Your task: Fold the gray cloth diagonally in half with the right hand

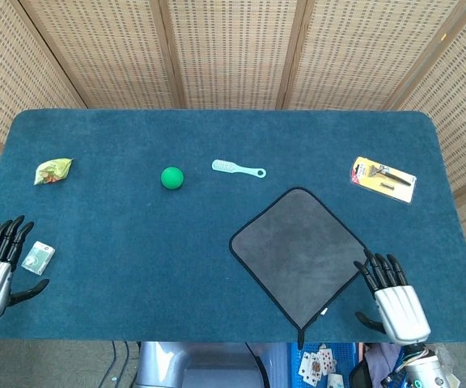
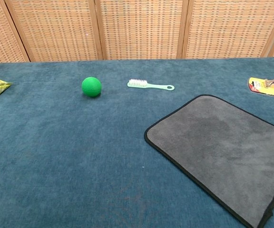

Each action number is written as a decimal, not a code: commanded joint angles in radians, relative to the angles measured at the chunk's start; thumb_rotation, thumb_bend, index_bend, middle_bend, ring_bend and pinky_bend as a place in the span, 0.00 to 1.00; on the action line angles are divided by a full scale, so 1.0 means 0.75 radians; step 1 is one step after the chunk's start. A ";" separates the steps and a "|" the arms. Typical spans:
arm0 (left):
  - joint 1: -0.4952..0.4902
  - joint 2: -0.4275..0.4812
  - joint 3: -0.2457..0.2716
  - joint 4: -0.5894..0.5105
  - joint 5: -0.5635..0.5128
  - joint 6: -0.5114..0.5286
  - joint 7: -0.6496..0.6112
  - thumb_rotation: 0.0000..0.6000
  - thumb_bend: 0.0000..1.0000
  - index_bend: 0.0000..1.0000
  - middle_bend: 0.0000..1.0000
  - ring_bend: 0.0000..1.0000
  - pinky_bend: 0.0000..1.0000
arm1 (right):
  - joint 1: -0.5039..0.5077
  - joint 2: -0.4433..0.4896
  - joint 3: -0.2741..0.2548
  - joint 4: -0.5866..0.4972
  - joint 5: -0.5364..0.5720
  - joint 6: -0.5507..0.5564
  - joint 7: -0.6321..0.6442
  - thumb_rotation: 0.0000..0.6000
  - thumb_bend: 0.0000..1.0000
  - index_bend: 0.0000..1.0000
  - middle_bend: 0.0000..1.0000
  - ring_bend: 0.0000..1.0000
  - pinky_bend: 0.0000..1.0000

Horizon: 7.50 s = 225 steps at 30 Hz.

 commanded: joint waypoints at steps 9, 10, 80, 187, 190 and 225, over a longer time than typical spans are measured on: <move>-0.005 -0.006 -0.001 0.006 -0.010 -0.014 0.002 1.00 0.11 0.00 0.00 0.00 0.00 | 0.030 -0.266 -0.010 0.083 0.044 -0.140 -0.098 1.00 0.19 0.11 0.00 0.00 0.00; -0.006 -0.007 -0.002 0.007 -0.010 -0.014 0.003 1.00 0.11 0.00 0.00 0.00 0.00 | 0.032 -0.278 -0.009 0.088 0.045 -0.143 -0.097 1.00 0.19 0.11 0.00 0.00 0.00; -0.007 -0.010 0.002 0.003 -0.003 -0.014 0.010 1.00 0.11 0.00 0.00 0.00 0.00 | 0.068 -0.451 -0.051 0.284 0.124 -0.254 -0.024 1.00 0.19 0.11 0.00 0.00 0.00; -0.023 -0.020 0.001 0.024 -0.009 -0.033 -0.025 1.00 0.11 0.00 0.00 0.00 0.00 | 0.206 -0.519 0.135 0.391 0.200 -0.251 0.016 1.00 0.60 0.61 0.10 0.00 0.00; -0.024 -0.022 -0.001 0.026 -0.015 -0.036 -0.026 1.00 0.11 0.00 0.00 0.00 0.00 | 0.236 -0.526 0.165 0.398 0.219 -0.275 0.009 1.00 0.60 0.61 0.10 0.00 0.00; -0.038 -0.040 -0.022 0.056 -0.065 -0.066 -0.025 1.00 0.11 0.00 0.00 0.00 0.00 | 0.589 -0.656 0.431 0.700 0.491 -0.540 -0.065 1.00 0.60 0.63 0.13 0.00 0.00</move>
